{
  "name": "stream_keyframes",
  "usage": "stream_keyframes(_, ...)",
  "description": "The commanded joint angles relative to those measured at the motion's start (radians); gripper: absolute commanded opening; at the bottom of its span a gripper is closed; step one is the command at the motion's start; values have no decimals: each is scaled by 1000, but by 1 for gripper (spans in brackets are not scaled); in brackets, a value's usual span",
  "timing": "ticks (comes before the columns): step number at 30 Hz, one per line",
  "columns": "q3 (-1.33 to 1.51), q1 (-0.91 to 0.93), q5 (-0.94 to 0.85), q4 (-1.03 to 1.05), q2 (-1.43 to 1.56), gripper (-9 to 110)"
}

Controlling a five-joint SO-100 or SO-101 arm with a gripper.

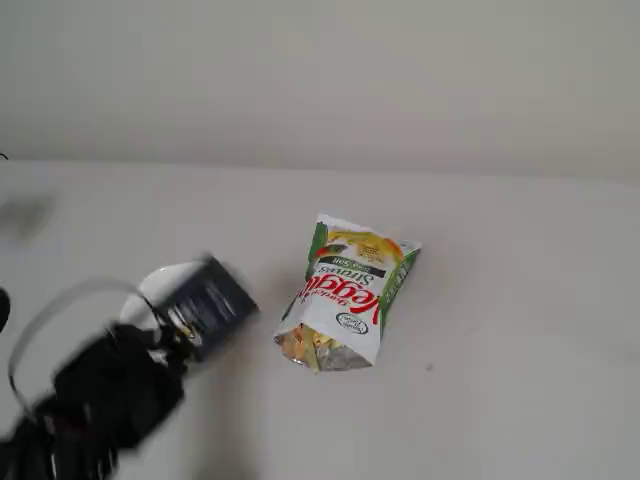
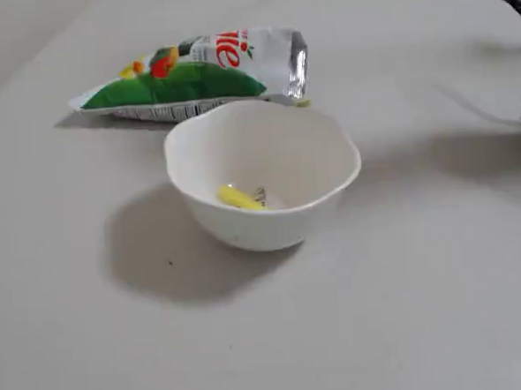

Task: Pick up veggie straw from inside of open veggie straw packet and place it inside the bowl on the left side of the veggie straw packet

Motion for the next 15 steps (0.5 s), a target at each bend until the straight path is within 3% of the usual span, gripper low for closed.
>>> stream_keyframes(1,149,92,51,61,321,0)
stream_keyframes(15,485,316,291,78,324,0)
